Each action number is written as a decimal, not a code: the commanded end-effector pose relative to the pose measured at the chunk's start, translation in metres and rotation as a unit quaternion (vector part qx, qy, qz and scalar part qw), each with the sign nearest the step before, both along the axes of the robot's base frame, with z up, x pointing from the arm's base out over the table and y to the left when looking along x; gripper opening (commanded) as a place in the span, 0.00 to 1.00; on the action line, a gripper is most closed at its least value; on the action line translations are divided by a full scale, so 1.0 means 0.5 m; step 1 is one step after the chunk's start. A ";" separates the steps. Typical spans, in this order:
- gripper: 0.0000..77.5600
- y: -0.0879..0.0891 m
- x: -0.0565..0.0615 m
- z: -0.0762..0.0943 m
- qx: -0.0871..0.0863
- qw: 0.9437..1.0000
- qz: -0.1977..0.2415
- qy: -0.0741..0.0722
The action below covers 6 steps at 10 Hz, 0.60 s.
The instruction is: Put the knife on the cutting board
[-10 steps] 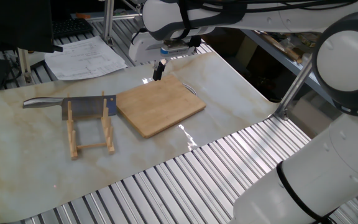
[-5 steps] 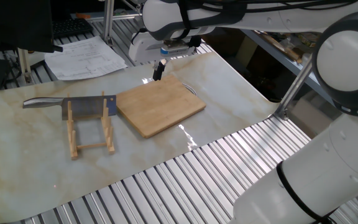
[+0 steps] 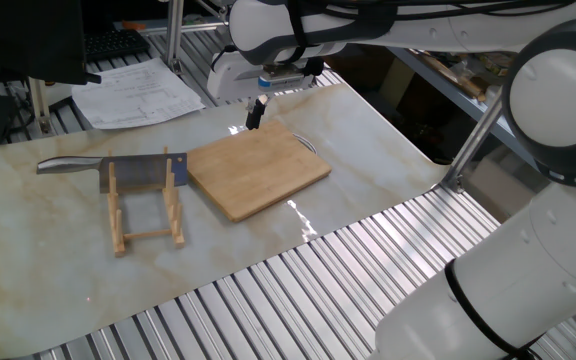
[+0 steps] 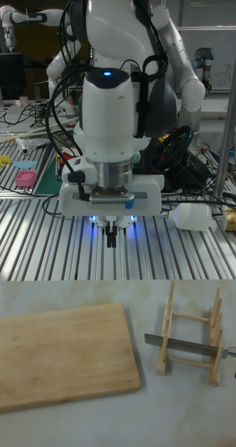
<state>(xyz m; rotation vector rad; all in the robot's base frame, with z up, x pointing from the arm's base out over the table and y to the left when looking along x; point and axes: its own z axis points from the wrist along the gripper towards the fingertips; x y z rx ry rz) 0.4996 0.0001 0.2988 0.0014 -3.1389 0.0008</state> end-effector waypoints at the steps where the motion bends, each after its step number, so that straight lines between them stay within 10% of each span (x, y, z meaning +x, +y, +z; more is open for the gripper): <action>1: 0.00 0.000 0.000 0.000 0.041 0.997 -0.060 0.018; 6: 0.00 0.022 0.001 0.005 0.044 0.995 -0.091 0.021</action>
